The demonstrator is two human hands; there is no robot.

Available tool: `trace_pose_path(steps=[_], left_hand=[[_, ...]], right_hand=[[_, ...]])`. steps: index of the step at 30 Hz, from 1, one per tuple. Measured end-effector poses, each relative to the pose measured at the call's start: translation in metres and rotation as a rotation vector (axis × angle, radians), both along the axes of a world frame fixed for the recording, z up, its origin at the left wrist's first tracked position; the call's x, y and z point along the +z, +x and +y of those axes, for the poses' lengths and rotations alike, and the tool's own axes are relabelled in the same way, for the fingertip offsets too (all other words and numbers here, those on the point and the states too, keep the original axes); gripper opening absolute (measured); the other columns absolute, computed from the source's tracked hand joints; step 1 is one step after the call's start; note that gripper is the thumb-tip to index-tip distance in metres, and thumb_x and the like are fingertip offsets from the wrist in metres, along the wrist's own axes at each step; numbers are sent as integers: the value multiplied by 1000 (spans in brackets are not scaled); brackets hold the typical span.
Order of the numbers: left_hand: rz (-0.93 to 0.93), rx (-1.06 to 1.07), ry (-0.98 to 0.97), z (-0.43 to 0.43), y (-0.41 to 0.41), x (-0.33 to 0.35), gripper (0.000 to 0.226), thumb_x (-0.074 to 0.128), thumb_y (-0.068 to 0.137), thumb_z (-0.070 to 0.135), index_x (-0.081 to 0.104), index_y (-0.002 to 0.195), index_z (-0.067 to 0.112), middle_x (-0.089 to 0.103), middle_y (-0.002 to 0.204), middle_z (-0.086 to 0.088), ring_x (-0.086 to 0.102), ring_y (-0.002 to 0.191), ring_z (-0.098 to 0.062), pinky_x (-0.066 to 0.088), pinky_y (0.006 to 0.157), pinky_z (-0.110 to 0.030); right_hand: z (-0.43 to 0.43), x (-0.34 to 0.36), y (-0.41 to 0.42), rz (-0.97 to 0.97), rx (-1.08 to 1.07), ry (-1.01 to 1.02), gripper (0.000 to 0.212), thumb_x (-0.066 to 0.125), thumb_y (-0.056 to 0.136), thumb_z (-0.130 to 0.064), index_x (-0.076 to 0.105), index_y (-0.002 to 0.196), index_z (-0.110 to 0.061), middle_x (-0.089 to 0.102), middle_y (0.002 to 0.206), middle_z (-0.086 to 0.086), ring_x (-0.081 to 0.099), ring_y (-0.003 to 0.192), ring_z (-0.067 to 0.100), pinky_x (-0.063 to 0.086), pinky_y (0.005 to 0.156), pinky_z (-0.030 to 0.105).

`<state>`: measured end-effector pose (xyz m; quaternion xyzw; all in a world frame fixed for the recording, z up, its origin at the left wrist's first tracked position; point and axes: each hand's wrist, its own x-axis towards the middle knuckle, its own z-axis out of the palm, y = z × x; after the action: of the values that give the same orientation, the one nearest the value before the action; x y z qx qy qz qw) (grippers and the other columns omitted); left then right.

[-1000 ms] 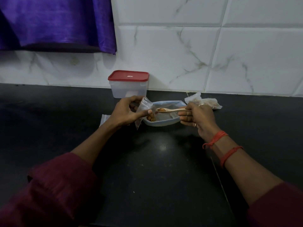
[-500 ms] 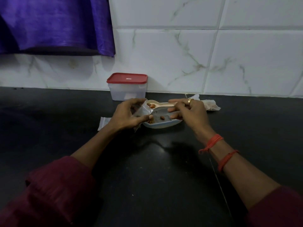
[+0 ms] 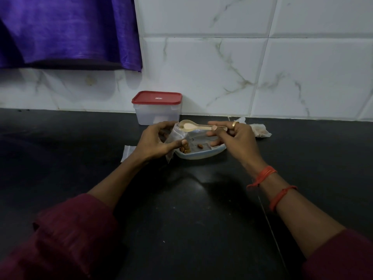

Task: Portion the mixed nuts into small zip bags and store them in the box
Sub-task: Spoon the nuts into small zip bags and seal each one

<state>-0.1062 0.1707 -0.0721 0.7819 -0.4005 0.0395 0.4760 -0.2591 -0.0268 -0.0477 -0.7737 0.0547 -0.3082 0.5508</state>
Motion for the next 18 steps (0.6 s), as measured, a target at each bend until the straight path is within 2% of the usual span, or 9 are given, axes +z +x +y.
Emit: trace_pose_path(steps=[3,7,9,12,15,18], left_hand=[[26,-1,7,0,-1,0,71,79,73,47,56,136,23,65,122,3,63,106,-10,56,86,-25],[48,-4,14,0,-5,1,72,79,72,46,56,137,23,63,120,7,61,105,-7,54,83,-20],[47,-10,23,1,-7,3,69,80,74,42,55,136,24,62,117,11,60,104,-3,52,79,-16],[68,-20,33,2,-9,4,69,80,73,42,55,135,26,60,114,15,60,102,-1,52,77,-14],[107,-37,48,6,-11,7,74,79,69,44,53,136,27,58,113,18,59,102,-2,51,72,-11],[151,-72,77,12,-9,11,71,80,73,34,52,137,26,57,115,18,59,104,-3,52,73,-12]], right_hand=[[-3,0,0,-1,-45,37,17,64,97,-12,74,101,-25,78,79,-4,74,65,16,60,70,24],[-6,1,0,-11,-159,23,20,63,96,-10,74,92,-27,75,74,-4,72,58,12,55,60,19],[-11,-1,1,-5,-221,-22,20,64,94,-11,74,88,-27,75,73,-2,72,58,13,58,63,26],[-19,-7,2,11,-323,-201,11,66,91,-20,77,90,-22,74,70,-2,72,61,12,62,72,38],[-22,-11,2,62,-399,-462,16,66,88,-26,80,97,-24,76,81,-1,70,73,13,59,74,34],[-19,-16,3,126,-407,-618,22,63,89,-30,80,101,-24,75,83,2,68,79,19,57,71,34]])
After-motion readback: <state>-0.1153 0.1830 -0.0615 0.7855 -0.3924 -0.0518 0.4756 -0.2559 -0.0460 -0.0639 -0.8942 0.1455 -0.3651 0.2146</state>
